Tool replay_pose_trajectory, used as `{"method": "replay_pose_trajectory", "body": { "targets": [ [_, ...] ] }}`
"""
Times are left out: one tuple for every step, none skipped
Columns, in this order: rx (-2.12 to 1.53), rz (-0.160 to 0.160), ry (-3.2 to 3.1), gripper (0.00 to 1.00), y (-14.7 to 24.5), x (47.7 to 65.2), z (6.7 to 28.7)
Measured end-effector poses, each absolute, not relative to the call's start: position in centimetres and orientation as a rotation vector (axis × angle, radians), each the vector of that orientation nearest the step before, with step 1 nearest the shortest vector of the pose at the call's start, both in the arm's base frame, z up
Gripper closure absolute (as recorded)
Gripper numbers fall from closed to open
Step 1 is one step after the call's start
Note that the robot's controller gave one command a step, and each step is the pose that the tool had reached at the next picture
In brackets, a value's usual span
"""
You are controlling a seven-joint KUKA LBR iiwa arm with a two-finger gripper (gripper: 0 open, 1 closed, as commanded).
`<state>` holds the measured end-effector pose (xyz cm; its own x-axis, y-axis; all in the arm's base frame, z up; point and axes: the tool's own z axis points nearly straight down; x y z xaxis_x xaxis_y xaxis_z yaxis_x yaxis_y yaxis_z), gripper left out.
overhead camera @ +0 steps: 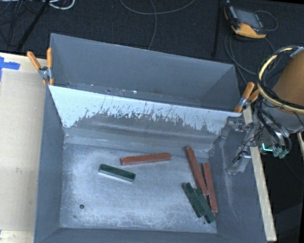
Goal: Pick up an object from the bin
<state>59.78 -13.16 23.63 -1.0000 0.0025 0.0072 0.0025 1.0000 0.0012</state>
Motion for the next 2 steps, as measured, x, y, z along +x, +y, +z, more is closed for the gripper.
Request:
{"method": "replay_pose_trajectory", "body": {
  "targets": [
    [0.94,-0.007,-2.992,0.0,-9.6,60.2,13.2],
    [1.103,-0.006,-2.941,0.0,-4.0,60.6,12.3]
  ]
}}
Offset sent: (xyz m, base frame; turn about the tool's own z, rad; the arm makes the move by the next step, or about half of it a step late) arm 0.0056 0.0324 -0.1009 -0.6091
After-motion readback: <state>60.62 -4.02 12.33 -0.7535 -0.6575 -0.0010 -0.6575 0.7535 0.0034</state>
